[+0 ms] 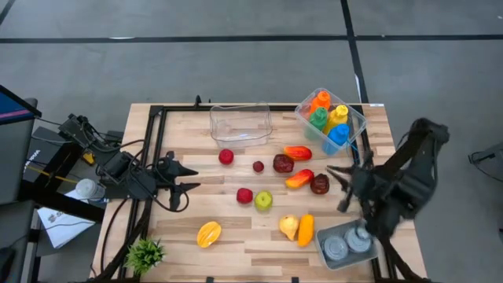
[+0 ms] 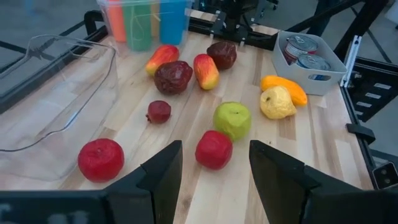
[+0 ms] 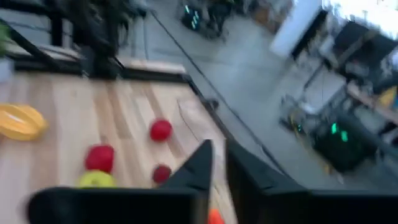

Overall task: Pick & Place Food Item
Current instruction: Put the bottom red apple into the transparent bin

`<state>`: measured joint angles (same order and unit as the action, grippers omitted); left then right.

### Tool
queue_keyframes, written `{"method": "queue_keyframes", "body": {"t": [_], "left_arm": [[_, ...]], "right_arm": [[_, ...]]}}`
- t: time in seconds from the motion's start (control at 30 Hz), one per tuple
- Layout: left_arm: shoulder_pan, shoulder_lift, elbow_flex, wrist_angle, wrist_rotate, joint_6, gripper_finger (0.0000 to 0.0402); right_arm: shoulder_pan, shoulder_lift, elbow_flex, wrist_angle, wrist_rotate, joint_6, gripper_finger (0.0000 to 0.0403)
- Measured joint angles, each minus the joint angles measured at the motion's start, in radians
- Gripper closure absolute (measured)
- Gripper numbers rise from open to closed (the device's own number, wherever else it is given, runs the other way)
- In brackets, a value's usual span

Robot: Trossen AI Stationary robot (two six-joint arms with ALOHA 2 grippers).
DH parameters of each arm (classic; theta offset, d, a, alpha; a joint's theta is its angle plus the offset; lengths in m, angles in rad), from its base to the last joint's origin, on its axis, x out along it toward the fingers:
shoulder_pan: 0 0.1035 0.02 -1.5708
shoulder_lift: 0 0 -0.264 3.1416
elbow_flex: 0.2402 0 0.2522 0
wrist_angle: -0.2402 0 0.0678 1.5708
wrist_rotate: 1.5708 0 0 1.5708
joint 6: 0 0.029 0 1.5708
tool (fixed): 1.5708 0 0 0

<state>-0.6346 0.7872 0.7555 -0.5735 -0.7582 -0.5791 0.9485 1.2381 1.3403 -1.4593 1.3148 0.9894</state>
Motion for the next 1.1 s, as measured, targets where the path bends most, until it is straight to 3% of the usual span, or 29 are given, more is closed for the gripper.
{"method": "queue_keyframes", "body": {"t": [0.1,0.2,0.37,0.47,0.6,0.7,0.93,1.1], "left_arm": [[0.000,0.000,0.000,0.000,-0.025,0.022,0.0225],[0.000,0.000,0.000,0.000,-0.031,0.024,0.0225],[0.000,0.000,0.000,0.006,-0.032,0.024,0.0225],[0.000,0.000,0.000,0.018,-0.034,0.024,0.0225],[0.000,-0.001,0.000,0.017,-0.036,0.024,0.0225],[0.000,0.000,0.000,0.017,-0.036,0.024,0.0225],[0.000,-0.001,0.000,0.016,-0.035,0.024,0.0225],[0.000,-0.001,0.000,0.015,-0.035,0.024,0.0225]], "right_arm": [[-0.070,-0.119,-0.153,0.234,-0.090,-0.175,0.0390],[-0.119,-0.239,-0.321,0.603,-0.207,-0.438,0.0392],[-0.225,-0.353,-0.597,1.314,-0.580,-0.869,0.0396],[-0.282,-0.371,-0.688,1.516,-0.722,-0.939,0.0396],[-0.345,-0.371,-0.707,1.405,-0.734,-0.863,0.0384],[-0.379,-0.361,-0.708,1.258,-0.734,-0.794,0.0350],[-0.425,-0.308,-0.600,1.013,-0.741,-0.718,0.0212],[-0.461,-0.232,-0.481,0.746,-0.740,-0.574,0.0116]]}}
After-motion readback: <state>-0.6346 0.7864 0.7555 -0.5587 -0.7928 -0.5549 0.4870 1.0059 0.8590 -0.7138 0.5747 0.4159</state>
